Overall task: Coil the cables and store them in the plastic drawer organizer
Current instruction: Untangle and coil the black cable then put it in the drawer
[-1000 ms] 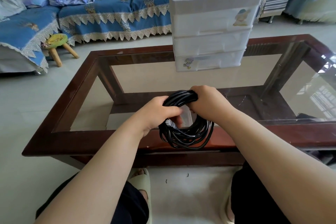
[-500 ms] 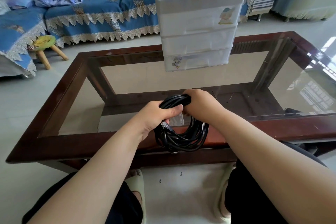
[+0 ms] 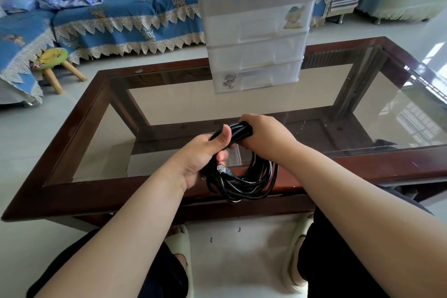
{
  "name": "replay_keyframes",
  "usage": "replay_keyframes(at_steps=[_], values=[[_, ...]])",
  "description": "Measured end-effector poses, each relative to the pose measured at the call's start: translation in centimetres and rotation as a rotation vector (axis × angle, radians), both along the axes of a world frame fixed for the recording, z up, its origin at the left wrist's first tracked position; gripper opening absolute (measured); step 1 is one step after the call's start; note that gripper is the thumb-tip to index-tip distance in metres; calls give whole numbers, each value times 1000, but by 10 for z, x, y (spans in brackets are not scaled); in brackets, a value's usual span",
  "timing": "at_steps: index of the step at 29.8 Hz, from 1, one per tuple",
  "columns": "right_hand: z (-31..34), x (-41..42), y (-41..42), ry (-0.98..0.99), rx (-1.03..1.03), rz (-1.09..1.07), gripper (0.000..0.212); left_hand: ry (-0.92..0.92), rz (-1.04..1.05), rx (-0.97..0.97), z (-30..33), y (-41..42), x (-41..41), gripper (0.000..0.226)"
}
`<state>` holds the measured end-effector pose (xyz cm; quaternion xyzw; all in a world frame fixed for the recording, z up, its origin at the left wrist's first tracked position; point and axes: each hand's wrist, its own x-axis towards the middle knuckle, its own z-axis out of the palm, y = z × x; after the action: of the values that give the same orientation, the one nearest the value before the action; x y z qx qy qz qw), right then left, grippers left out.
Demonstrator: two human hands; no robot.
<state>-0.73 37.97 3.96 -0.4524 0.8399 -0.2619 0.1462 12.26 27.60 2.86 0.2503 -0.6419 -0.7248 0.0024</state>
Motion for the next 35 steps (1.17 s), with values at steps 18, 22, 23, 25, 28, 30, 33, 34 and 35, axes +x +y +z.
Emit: replay_keyframes(at_steps=[18,22,23,25,28,30,33,34,35], values=[[5,-73,10,-360,33,-146,50,-137,243,-168,7,-2,-5,50],[-20,-93,4,-20,437,-299,43,-154,245,-175,4,-2,-6,51],[-25,-91,3,-29,510,-282,39,-150,252,-170,4,-2,-7,50],[-31,-87,-1,-4,560,-284,26,-139,275,-161,5,-2,-8,48],[-34,-85,-6,62,548,-272,19,-124,302,-161,5,-4,-9,47],[-36,-85,-10,54,557,-258,19,-132,307,-168,4,-5,-9,47],[-35,-87,-13,-29,532,-252,20,-145,297,-172,5,-6,-8,48],[-33,-88,-13,-83,499,-258,21,-151,290,-174,5,-7,-8,49],[-31,-90,-12,-134,458,-266,21,-156,282,-179,5,-7,-8,50]])
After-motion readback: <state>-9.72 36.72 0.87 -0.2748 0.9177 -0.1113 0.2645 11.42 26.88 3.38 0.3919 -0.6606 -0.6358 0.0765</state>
